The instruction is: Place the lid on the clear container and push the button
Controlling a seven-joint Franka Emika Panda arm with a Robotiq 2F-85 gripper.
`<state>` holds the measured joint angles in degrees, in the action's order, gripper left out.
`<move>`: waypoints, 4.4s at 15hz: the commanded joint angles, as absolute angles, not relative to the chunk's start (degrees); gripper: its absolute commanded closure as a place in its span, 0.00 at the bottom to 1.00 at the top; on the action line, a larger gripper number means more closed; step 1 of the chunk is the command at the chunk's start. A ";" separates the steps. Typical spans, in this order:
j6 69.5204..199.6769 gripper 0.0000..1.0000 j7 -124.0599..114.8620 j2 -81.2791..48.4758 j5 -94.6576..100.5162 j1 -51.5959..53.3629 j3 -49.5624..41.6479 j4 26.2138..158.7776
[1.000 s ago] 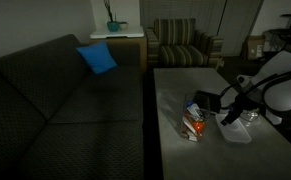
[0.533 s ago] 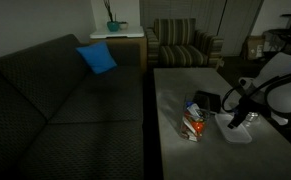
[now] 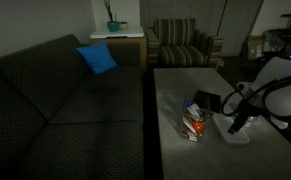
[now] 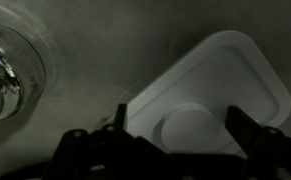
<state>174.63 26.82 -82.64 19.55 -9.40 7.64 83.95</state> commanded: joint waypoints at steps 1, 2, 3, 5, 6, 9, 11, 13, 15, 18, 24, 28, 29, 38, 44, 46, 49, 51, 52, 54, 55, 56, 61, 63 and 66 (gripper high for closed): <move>173.89 0.00 27.58 -83.96 19.38 -10.17 9.11 82.57; 173.92 0.00 27.47 -83.96 19.33 -10.08 9.14 82.56; 174.17 0.00 27.33 -83.81 19.31 -10.01 9.13 82.71; 174.85 0.00 26.98 -83.43 19.35 -9.61 8.72 83.09; 175.21 0.00 26.63 -83.06 19.35 -9.19 8.28 83.44; 177.45 0.00 24.87 -81.21 19.57 -6.84 5.91 85.31; 179.05 0.00 24.35 -80.35 19.89 -5.78 5.11 86.33; 179.62 0.00 24.03 -79.98 19.98 -5.19 5.03 86.81; 179.29 0.00 23.63 -79.65 19.87 -4.60 4.83 87.04; 178.31 0.00 22.87 -79.65 19.56 -3.84 4.13 86.72; 176.30 0.00 22.26 -81.02 19.34 -3.99 3.68 85.32; 174.56 0.00 23.93 -81.28 19.53 -6.34 6.90 85.82; 174.25 0.00 24.10 -81.35 19.50 -6.58 7.36 85.85; 174.26 0.23 23.77 -82.37 19.20 -6.36 7.58 84.82; 174.68 0.66 23.65 -81.99 19.20 -6.41 7.36 84.55; 174.40 0.71 23.49 -81.63 19.15 -6.24 7.26 84.79; 174.57 0.71 23.60 -80.93 19.22 -6.48 7.66 85.53; 175.74 0.71 23.41 -80.13 19.32 -6.49 7.53 86.40; 175.84 0.71 23.43 -79.28 19.39 -6.65 7.68 87.20; 176.12 0.71 22.31 -77.62 19.25 -5.60 6.46 88.59; 176.18 0.71 21.75 -76.60 19.16 -5.08 5.87 89.42; 176.37 0.71 21.40 -75.60 19.14 -4.78 5.50 90.18; 178.22 0.71 19.84 -68.55 19.57 -2.19 2.55 94.68; 179.94 0.71 19.06 -65.20 19.84 -0.45 0.70 97.05; 182.96 0.71 16.81 -60.49 19.40 3.10 -2.50 100.82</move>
<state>179.91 19.41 -66.92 19.54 -0.46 1.04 93.83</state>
